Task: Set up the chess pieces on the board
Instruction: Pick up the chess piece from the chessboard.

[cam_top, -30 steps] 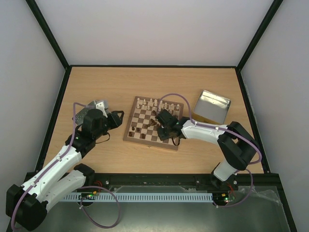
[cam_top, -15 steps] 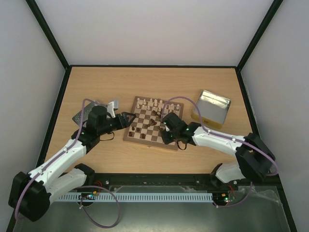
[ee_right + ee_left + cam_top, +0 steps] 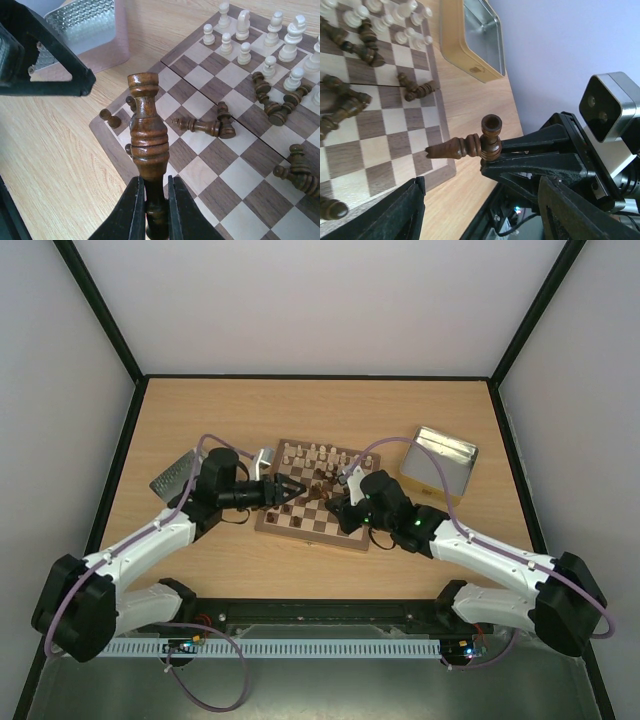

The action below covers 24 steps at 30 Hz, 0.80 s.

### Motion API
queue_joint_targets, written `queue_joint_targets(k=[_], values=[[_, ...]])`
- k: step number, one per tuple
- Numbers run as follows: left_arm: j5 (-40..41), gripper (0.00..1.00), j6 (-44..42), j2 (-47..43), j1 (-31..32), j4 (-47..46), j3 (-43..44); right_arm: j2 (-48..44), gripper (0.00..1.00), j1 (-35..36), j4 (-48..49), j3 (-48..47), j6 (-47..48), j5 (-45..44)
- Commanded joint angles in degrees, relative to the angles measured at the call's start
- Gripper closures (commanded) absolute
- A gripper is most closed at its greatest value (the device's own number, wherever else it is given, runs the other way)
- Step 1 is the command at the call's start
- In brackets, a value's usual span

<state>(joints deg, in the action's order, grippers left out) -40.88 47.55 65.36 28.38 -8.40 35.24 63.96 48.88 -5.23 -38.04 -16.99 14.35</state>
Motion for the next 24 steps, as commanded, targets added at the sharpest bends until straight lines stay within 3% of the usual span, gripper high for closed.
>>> queue_joint_targets(k=[1, 7, 16, 24], values=[[-2.97, 0.37, 3.58, 1.65, 0.86, -4.61, 1.71, -0.87, 0.98, 0.33, 3.38, 0.74, 1.35, 0.58], [-2.46, 0.43, 8.42, 4.90, 2.49, -10.27, 1.31, 0.12, 0.98, 0.32, 3.14, 0.62, 1.43, 0.60], [-0.48, 0.60, 10.63, 9.66, 3.32, -13.08, 2.78, 1.58, 0.98, 0.32, 3.02, 0.51, 1.48, 1.59], [-1.94, 0.61, 10.44, 13.12, 3.53, -14.32, 3.63, 2.36, 0.98, 0.34, 3.02, 1.22, 0.84, 1.84]])
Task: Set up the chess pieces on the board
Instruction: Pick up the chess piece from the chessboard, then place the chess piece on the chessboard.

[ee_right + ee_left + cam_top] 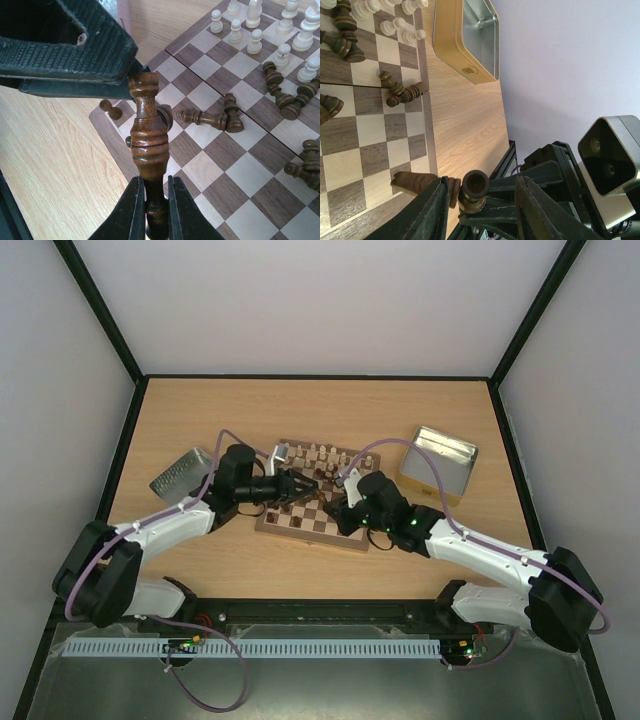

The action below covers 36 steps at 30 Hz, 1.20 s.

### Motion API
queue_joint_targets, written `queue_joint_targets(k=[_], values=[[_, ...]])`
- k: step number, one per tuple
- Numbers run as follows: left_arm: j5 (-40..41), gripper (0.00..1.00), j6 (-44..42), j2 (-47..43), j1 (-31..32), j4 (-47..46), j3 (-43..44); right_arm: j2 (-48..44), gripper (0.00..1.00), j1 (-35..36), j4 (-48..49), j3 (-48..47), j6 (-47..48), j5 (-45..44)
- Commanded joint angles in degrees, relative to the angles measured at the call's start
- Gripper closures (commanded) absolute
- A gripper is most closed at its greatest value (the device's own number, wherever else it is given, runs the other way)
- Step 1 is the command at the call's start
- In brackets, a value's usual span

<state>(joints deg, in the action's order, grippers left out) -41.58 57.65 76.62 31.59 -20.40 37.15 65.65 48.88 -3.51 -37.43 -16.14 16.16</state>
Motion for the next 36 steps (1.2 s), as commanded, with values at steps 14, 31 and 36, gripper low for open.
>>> queue_joint_targets(k=[14, 31, 36], values=[[-0.34, 0.83, -2.33, 5.80, 1.45, -0.63, 3.46, 2.75, 0.98, 0.34, 1.07, 0.60, -1.40, -3.52], [12.89, 0.92, -9.37, 5.06, 1.32, 3.79, 5.12, 8.75, 0.98, 0.29, 1.45, 0.76, -8.78, -11.07], [16.96, 0.92, -12.12, 2.19, 1.36, 7.92, 5.49, 10.10, 0.98, 0.32, 1.95, 0.74, -12.08, -11.50]])
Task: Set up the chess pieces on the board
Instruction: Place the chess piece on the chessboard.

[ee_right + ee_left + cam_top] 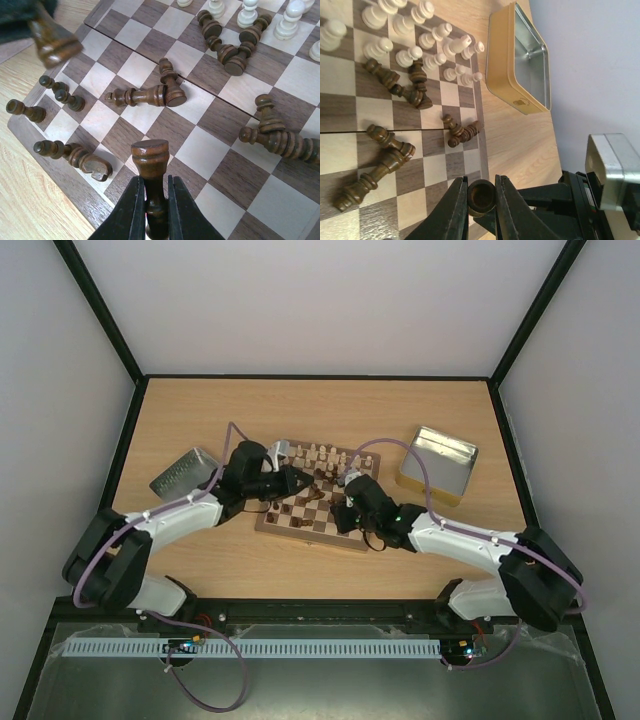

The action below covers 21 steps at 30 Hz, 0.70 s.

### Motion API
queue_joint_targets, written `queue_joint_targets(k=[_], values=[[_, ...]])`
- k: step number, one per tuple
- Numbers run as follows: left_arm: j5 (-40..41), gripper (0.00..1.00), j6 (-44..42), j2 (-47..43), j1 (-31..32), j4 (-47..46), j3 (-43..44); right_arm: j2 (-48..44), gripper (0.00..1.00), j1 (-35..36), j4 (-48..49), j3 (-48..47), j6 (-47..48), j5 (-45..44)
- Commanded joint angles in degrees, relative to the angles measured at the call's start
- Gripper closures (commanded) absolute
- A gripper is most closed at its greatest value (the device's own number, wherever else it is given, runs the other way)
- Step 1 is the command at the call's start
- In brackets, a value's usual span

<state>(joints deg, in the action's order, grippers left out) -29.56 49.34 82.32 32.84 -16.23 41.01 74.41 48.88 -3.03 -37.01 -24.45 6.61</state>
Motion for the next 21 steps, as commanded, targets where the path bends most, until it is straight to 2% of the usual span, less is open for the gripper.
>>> queue_joint_targets(k=[1, 6, 11, 21], values=[[6.43, 0.92, -4.53, -4.50, 0.06, 4.99, 1.43, 1.92, 0.98, 0.33, 0.98, -0.05, -4.91, -2.03], [14.53, 0.92, -9.46, -11.29, 0.10, 13.65, 0.65, 5.82, 0.98, 0.25, -4.53, -2.75, -13.08, -1.20], [22.69, 0.92, -14.02, -19.15, 0.28, 21.31, -0.08, 8.30, 0.98, -0.49, -12.75, -5.23, -19.01, 4.74], [31.63, 0.91, -18.54, -29.77, 0.31, 27.56, -2.02, 8.25, 0.98, -4.92, -24.43, -6.41, -24.57, 15.49]])
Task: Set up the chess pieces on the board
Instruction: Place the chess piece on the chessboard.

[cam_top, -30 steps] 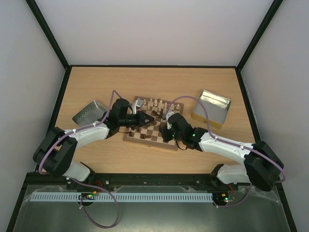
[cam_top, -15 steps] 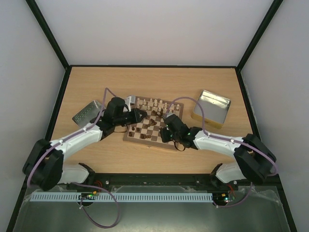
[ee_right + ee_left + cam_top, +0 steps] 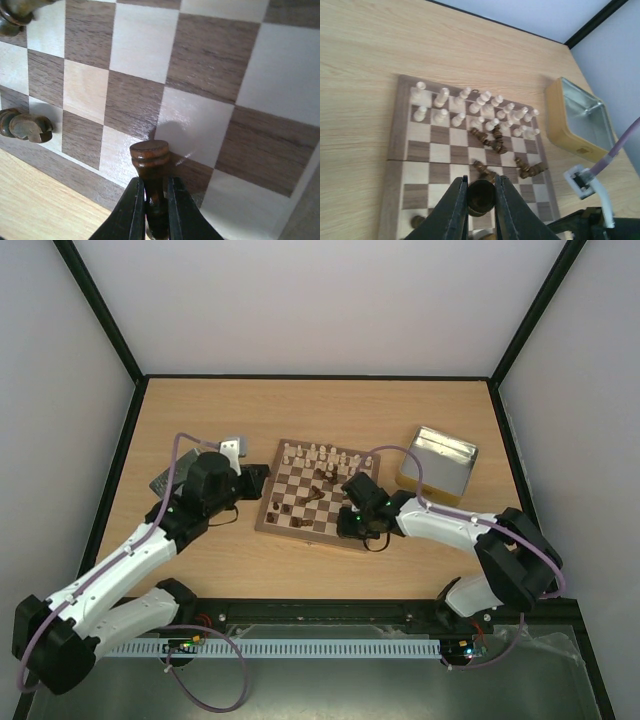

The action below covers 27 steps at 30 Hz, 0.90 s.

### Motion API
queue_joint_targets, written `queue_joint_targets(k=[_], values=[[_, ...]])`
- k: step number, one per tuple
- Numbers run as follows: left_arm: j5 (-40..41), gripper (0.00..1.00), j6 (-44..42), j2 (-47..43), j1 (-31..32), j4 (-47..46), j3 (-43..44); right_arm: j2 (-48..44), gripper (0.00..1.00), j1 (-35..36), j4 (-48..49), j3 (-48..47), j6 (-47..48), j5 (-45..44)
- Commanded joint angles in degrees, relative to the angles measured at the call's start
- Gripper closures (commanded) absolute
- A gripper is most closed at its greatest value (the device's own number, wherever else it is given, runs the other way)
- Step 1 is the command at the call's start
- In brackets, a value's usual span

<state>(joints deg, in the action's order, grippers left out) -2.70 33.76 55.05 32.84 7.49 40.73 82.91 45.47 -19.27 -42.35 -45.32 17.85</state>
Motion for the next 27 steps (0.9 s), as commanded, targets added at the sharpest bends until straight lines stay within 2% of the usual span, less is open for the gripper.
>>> queue_joint_targets(k=[1, 17, 25, 27], values=[[4.99, 0.91, -3.22, -3.22, 0.37, 3.99, -2.05, -0.37, 0.98, -1.79, -8.83, -1.40, -4.24, 4.90], [4.39, 0.89, -3.67, -6.18, 0.56, 2.67, -3.86, 3.07, 0.97, -5.04, -12.29, -4.26, -12.23, 10.85], [3.14, 0.88, -3.71, -5.94, 0.64, 2.38, -3.87, 3.22, 0.68, -5.09, -12.32, -5.77, -9.07, 0.48], [2.45, 0.88, -3.70, -5.92, 0.84, 2.30, -3.94, 2.26, 0.65, -4.99, -12.12, -5.55, -8.39, -2.75]])
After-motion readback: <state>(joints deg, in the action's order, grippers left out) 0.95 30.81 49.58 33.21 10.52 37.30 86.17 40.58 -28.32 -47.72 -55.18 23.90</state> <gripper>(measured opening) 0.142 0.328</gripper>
